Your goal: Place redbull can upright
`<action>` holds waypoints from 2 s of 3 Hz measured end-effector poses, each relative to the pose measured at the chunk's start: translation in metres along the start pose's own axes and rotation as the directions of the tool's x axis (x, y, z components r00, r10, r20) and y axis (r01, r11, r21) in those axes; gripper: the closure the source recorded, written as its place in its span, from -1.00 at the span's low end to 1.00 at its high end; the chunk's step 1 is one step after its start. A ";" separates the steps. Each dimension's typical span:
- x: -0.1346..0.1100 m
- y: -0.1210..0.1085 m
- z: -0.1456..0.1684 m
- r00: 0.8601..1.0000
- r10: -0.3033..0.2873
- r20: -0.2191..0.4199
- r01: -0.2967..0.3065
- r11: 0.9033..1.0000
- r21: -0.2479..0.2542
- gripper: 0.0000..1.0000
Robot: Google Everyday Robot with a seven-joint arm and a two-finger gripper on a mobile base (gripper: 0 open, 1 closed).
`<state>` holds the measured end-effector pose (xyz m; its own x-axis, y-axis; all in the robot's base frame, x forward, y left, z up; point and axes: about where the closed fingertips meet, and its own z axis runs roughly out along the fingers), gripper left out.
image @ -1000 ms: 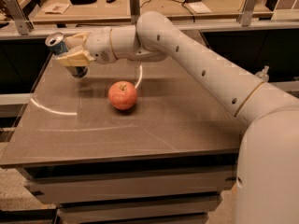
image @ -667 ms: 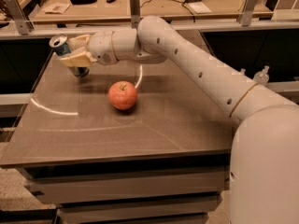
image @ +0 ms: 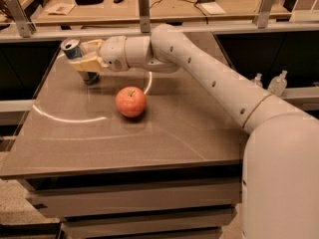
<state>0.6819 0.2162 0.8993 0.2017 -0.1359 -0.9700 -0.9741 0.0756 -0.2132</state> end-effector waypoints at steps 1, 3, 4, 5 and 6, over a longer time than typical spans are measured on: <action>0.009 -0.001 -0.002 0.999 0.042 0.023 -0.043 0.999 0.015 1.00; 0.006 -0.002 -0.002 0.999 0.043 0.023 -0.044 0.999 0.015 0.19; 0.006 -0.002 -0.002 0.999 0.043 0.023 -0.044 0.999 0.015 -0.30; -0.001 0.000 0.000 1.000 0.028 0.004 -0.028 1.000 0.014 -0.77; -0.004 0.000 0.002 0.999 0.022 -0.041 -0.022 1.000 0.008 -1.00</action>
Offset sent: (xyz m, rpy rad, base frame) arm 0.0147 -0.0199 -0.0138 -0.0528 0.0407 -0.0481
